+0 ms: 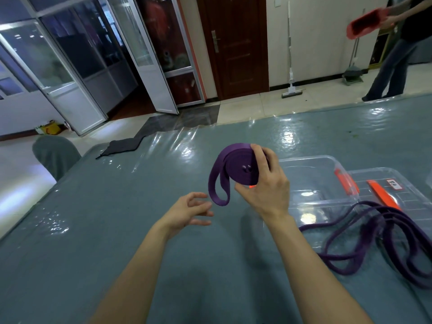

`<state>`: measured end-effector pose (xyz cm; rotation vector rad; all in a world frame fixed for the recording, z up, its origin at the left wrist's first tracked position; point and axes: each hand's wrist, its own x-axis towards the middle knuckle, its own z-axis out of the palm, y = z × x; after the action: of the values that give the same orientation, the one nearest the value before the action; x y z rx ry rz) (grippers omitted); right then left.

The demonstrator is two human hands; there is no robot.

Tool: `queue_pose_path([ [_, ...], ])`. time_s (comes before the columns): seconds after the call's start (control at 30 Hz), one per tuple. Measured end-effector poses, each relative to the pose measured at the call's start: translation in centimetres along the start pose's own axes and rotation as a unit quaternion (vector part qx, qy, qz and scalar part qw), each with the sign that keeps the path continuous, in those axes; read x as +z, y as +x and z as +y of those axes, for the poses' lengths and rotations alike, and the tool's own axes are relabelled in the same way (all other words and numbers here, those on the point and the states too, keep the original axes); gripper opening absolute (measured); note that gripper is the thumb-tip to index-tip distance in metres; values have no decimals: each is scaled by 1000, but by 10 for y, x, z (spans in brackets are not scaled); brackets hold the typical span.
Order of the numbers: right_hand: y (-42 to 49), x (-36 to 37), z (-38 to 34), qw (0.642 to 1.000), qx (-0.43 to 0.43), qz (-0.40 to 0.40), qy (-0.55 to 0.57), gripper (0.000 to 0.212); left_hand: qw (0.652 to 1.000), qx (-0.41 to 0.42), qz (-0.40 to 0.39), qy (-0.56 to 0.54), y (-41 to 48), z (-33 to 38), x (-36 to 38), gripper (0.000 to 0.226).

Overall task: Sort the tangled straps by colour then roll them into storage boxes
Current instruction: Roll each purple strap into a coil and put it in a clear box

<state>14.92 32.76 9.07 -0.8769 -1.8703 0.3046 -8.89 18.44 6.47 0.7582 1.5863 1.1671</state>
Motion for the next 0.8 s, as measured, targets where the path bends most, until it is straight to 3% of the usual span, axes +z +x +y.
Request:
queue_pose_path([
  [0.3, -2, -1, -3, 1000, 0, 8, 13, 94, 994, 1, 34, -101, 16, -19, 30, 34],
  [0.47, -2, -3, 12, 1000, 30, 2, 2, 98, 949, 38, 22, -312, 7, -25, 3, 26],
  [0.63, -10, 2, 10, 1000, 15, -19, -6, 98, 912, 81, 2, -403, -7, -31, -27, 48],
  [0.7, -10, 5, 6, 1000, 17, -24, 0, 99, 898, 100, -14, -428, -10, -30, -36, 46],
  [0.8, -7, 5, 3, 1000, 1, -22, 3, 98, 896, 71, 33, -436, -11, -27, -47, 50],
])
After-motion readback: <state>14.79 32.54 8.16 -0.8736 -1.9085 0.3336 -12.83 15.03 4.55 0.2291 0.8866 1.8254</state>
